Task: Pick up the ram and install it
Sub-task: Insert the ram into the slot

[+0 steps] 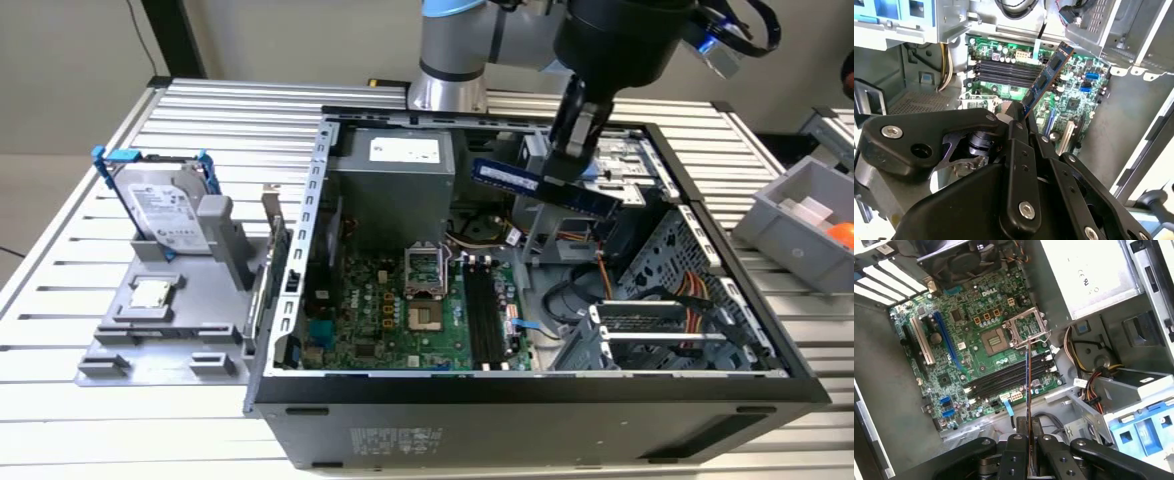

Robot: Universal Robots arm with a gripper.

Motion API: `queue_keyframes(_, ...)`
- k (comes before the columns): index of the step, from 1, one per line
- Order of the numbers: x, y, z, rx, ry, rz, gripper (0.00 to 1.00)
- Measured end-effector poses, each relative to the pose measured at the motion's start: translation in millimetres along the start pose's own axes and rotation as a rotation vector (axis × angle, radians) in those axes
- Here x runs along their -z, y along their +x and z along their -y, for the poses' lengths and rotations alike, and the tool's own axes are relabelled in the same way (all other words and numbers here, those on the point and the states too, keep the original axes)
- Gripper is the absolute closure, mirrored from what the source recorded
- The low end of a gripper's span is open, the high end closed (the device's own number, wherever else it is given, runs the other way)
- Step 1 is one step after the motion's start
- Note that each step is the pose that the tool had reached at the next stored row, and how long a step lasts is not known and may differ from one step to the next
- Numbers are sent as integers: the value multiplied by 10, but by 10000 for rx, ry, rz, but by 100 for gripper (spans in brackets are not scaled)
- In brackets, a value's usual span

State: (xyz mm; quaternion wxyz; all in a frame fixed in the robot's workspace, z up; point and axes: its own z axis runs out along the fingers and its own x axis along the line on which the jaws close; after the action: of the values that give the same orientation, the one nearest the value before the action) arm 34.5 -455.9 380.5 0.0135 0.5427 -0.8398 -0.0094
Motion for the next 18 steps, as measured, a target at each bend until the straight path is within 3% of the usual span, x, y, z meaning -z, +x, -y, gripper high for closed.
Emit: queue_keyframes(18,-1,0,0,-1519,-19,46,100)
